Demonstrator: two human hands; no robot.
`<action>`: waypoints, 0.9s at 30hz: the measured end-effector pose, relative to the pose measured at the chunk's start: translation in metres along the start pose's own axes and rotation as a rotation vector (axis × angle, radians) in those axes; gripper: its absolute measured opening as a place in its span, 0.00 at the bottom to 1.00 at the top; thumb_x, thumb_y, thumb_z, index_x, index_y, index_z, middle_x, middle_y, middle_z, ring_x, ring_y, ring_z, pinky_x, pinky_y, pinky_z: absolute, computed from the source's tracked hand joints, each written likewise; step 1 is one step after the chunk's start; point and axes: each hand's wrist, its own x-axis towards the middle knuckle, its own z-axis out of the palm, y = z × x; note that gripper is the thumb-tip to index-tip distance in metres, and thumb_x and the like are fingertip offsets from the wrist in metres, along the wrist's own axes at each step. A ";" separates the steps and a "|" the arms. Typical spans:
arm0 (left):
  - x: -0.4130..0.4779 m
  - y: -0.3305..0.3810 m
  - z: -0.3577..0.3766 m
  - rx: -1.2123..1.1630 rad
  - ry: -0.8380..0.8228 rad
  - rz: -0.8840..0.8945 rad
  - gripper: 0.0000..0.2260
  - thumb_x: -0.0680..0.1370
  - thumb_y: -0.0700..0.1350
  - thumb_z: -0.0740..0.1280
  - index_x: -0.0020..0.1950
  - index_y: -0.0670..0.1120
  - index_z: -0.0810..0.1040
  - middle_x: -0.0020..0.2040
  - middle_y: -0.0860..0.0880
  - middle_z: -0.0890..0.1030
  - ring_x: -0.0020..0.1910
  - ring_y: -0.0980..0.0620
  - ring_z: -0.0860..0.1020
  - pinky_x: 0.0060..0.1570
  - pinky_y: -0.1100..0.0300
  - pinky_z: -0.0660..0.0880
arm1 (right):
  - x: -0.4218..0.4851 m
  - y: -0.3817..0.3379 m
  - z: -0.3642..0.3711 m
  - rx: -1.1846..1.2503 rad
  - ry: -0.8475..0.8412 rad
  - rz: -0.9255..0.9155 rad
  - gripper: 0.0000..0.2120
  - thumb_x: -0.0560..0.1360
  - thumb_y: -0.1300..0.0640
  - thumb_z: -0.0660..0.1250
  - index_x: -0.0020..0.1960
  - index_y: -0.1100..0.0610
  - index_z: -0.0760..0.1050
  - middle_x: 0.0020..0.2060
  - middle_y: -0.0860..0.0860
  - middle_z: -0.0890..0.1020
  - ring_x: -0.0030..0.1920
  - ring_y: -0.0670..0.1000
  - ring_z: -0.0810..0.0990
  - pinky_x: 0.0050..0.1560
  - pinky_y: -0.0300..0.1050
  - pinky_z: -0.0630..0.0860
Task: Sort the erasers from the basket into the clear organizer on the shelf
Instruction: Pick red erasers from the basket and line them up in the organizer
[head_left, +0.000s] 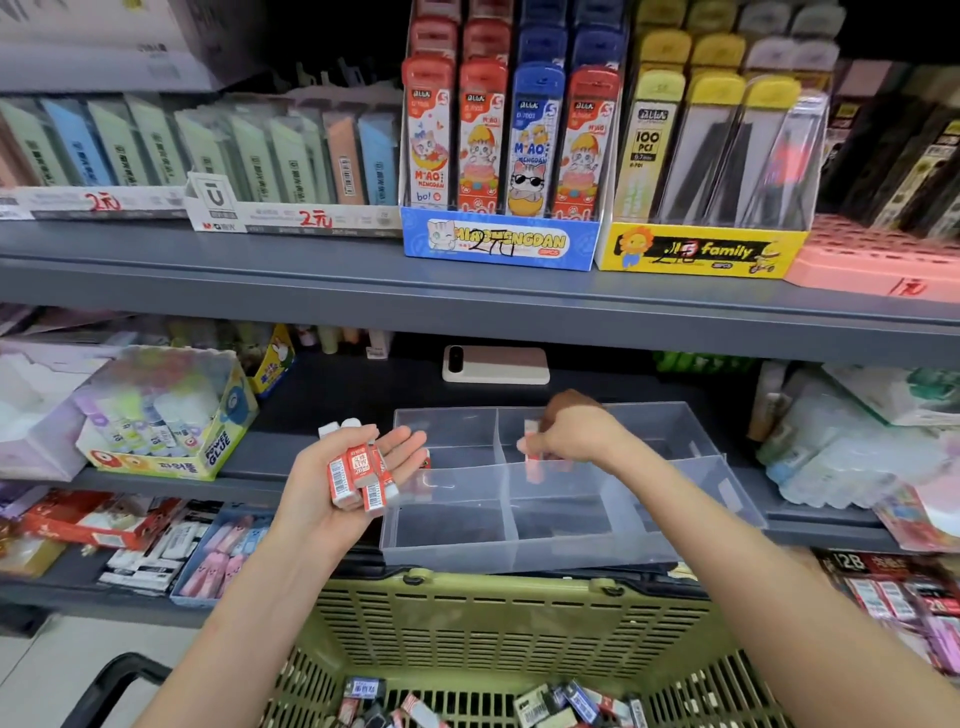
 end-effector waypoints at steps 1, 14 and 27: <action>0.000 0.000 -0.001 -0.004 -0.002 -0.001 0.09 0.66 0.36 0.66 0.44 0.38 0.73 0.49 0.32 0.82 0.50 0.34 0.81 0.46 0.41 0.79 | 0.004 -0.002 0.004 -0.019 -0.025 0.012 0.18 0.71 0.49 0.69 0.28 0.56 0.71 0.26 0.50 0.76 0.32 0.51 0.77 0.35 0.38 0.71; 0.006 0.000 -0.008 -0.004 -0.022 -0.026 0.09 0.66 0.37 0.67 0.45 0.39 0.74 0.51 0.33 0.82 0.52 0.34 0.81 0.46 0.40 0.79 | 0.021 -0.002 0.019 0.041 -0.119 0.067 0.13 0.75 0.52 0.66 0.36 0.59 0.71 0.34 0.53 0.72 0.34 0.52 0.70 0.34 0.39 0.68; 0.005 0.001 0.005 -0.040 -0.038 -0.022 0.10 0.66 0.37 0.67 0.46 0.38 0.74 0.52 0.33 0.81 0.52 0.34 0.81 0.50 0.38 0.77 | -0.021 -0.029 0.019 0.075 0.288 -0.179 0.10 0.77 0.55 0.61 0.42 0.57 0.79 0.39 0.55 0.81 0.43 0.57 0.77 0.43 0.43 0.75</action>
